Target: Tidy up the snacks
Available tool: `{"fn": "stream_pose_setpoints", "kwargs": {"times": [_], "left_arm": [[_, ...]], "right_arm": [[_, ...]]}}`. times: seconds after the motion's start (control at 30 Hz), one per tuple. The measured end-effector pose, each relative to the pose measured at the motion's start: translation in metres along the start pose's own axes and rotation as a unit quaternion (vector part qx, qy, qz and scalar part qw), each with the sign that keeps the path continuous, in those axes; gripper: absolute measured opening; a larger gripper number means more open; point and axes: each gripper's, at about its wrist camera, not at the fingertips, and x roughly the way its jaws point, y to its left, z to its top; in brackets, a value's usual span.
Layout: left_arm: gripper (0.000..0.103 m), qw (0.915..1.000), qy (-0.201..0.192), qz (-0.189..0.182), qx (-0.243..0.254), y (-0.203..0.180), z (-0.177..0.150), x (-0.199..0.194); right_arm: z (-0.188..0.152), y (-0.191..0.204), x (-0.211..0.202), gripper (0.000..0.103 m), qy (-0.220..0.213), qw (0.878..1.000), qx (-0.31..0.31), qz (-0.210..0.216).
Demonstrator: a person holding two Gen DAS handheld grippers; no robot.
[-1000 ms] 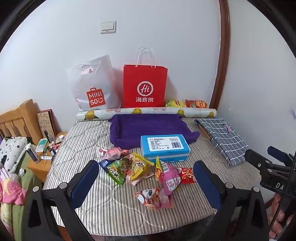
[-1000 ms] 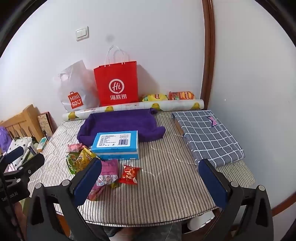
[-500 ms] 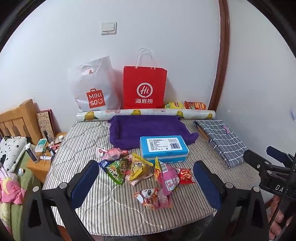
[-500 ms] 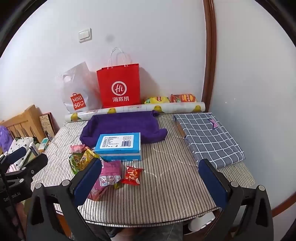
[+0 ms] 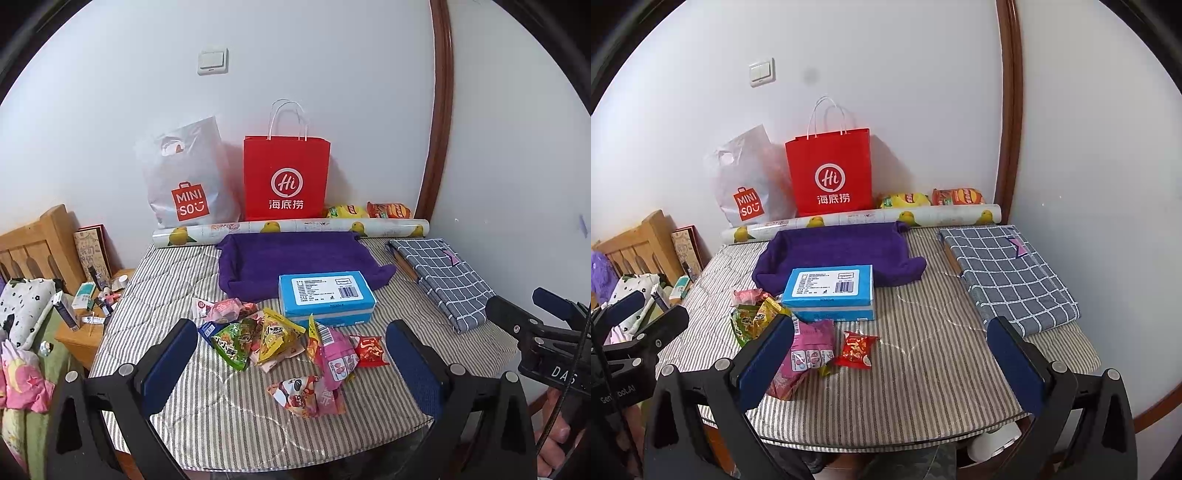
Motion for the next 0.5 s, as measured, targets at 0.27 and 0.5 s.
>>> {"fn": "stream_pose_setpoints", "kwargs": {"times": [0.27, 0.5], "left_arm": [[0.103, 1.0, 0.002, -0.001, -0.001, -0.0009, -0.0024, 0.0017], [0.103, 1.0, 0.001, -0.001, -0.003, -0.0003, -0.0035, 0.0024]], "right_arm": [[-0.001, 0.0009, -0.0015, 0.103, 0.001, 1.0, 0.001, 0.002], [-0.0031, 0.0029, -0.0016, 0.103, 0.0, 1.0, 0.001, 0.004]]}}
